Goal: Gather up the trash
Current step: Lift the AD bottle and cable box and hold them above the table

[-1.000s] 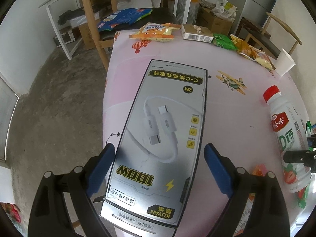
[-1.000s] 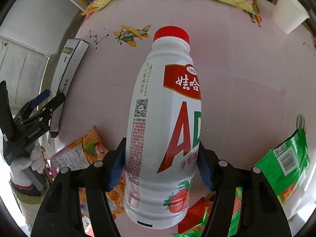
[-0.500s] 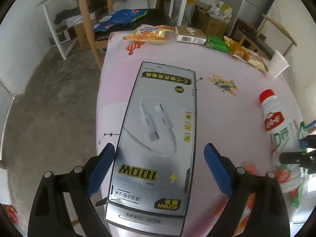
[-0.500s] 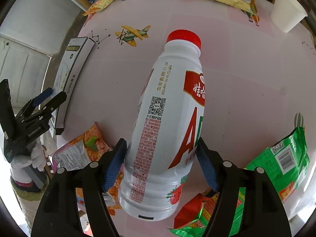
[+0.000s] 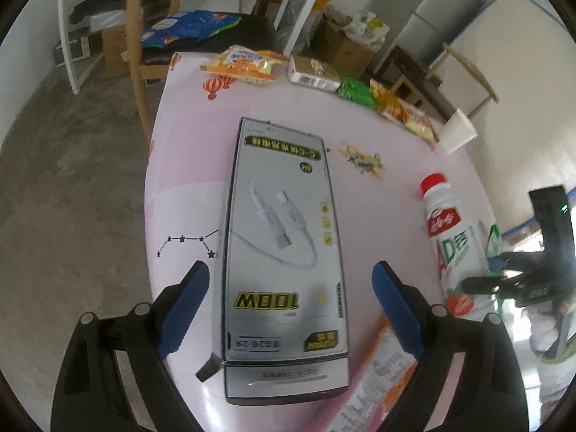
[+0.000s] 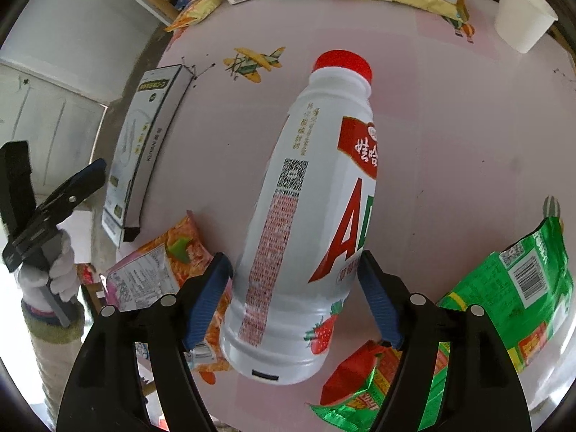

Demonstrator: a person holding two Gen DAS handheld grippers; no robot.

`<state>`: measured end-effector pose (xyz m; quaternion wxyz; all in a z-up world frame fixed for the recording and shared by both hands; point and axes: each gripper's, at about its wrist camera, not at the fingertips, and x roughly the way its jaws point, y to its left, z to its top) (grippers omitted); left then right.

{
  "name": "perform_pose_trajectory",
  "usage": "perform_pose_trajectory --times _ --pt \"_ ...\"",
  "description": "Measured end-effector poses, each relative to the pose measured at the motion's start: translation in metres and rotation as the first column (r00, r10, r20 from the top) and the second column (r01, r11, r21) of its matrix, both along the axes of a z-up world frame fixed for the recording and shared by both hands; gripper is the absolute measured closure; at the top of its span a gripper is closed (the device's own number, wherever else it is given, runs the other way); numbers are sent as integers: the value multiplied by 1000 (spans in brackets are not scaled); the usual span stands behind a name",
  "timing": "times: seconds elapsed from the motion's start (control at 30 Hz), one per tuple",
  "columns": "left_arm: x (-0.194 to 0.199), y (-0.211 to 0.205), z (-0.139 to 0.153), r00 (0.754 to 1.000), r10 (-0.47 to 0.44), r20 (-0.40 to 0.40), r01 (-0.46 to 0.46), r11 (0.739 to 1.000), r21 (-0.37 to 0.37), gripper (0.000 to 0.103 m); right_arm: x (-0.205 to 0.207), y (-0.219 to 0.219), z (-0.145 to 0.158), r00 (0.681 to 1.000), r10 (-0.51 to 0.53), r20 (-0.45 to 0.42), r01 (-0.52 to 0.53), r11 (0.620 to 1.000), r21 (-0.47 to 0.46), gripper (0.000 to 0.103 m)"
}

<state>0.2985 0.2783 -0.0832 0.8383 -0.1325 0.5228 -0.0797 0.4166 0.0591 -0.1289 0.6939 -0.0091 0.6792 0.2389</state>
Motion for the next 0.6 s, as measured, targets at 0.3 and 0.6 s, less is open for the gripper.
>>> perform_pose_trajectory --times 0.3,0.6 --pt "8 -9 -13 998 44 -43 -39 994 105 14 3 -15 1 1000 -27 10 26 999 47 32" --pt "16 -33 -19 998 41 -50 -25 959 282 22 -5 -15 1 996 -54 75 52 998 33 34"
